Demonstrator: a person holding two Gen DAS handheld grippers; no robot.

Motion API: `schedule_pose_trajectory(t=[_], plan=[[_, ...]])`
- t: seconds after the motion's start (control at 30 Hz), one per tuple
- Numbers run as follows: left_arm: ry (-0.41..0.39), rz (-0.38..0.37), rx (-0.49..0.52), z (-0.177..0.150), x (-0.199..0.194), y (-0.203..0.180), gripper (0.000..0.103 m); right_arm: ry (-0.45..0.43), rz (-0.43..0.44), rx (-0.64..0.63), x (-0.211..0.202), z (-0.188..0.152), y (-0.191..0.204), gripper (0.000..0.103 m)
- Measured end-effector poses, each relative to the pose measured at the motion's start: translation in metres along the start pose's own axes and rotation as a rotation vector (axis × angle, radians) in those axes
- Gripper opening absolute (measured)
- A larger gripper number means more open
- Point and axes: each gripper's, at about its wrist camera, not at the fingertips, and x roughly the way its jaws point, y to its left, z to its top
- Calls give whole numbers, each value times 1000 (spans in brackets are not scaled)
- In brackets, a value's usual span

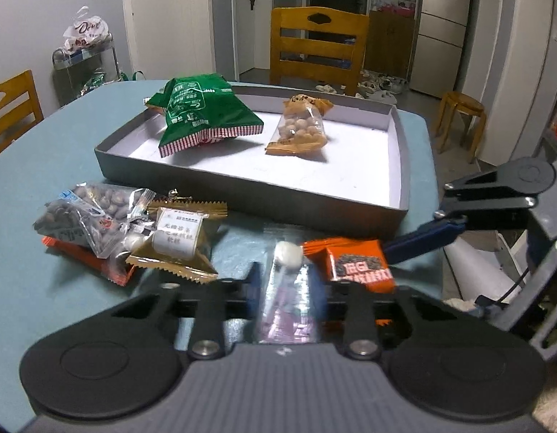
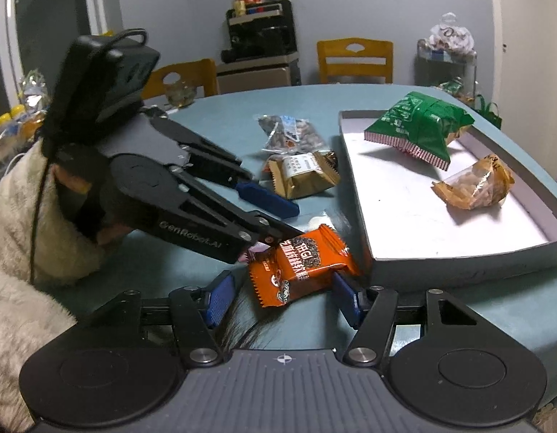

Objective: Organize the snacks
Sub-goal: 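Grasp the small clear bag with the left tool while the right tool grasps the orange packet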

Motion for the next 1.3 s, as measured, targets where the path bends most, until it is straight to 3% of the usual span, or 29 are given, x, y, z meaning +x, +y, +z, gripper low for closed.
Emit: schedule_pose_trajectory(t=[0.17,0.7,0.97,1.13,1.3], plan=[[0,15,16,-1,-4,2,13,-1,-12,32,7,5,-1,61],[-123,69,-79,6,-43,31,13,-40,-52,-25,32,28,15,61],[-128,63,-81,4,-46,29,13,-14,-103,-131,46,29,28,49],[-126,62,-78,4,-46,29,13,-1,-119,-135,50,27,25,40],[-131,67,-87,4,-47,29,13,-16,-107,-121,48,27,22,38]])
